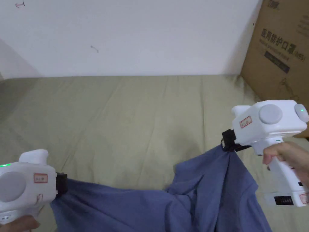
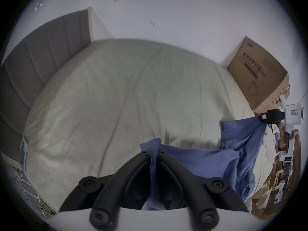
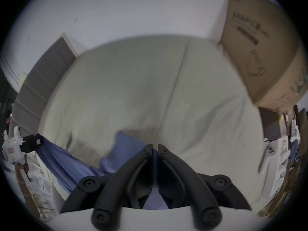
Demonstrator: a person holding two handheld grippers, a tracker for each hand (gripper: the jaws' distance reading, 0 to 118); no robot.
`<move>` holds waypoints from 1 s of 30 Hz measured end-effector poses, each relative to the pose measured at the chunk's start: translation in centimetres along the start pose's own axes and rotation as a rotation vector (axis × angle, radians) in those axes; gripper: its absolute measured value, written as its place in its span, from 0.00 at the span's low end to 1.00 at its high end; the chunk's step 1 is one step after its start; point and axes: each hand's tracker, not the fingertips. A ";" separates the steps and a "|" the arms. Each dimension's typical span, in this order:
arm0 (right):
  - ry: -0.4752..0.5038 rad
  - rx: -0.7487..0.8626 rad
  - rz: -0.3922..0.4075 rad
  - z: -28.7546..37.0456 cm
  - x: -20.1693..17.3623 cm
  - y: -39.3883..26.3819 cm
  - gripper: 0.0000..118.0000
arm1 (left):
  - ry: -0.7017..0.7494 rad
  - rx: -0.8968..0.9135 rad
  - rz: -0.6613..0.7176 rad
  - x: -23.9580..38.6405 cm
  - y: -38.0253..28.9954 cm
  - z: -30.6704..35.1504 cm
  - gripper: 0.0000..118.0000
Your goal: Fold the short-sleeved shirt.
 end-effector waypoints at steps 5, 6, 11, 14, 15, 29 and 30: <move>-0.010 0.169 -0.039 10.0 1.8 1.3 0.04 | 0.030 0.147 0.000 -0.7 3.9 7.0 0.01; -0.018 0.200 -0.049 11.9 2.0 1.4 0.04 | 0.018 0.181 0.002 -0.8 4.7 8.6 0.01; -0.003 0.328 -0.124 19.3 3.8 1.6 0.04 | 0.042 0.300 0.005 -1.3 7.3 15.3 0.01; 0.058 0.387 -0.158 22.8 3.9 1.2 0.04 | 0.022 0.356 -0.005 -1.1 8.4 18.6 0.01; 0.048 0.389 -0.135 23.5 3.6 1.2 0.04 | 0.029 0.376 -0.021 -0.8 8.8 19.6 0.01; 0.055 0.525 -0.203 30.3 0.1 13.5 0.04 | 0.101 0.487 -0.080 0.7 21.5 24.6 0.01; 0.052 0.543 -0.215 30.9 -0.2 14.5 0.04 | 0.120 0.494 -0.081 0.9 22.6 24.7 0.01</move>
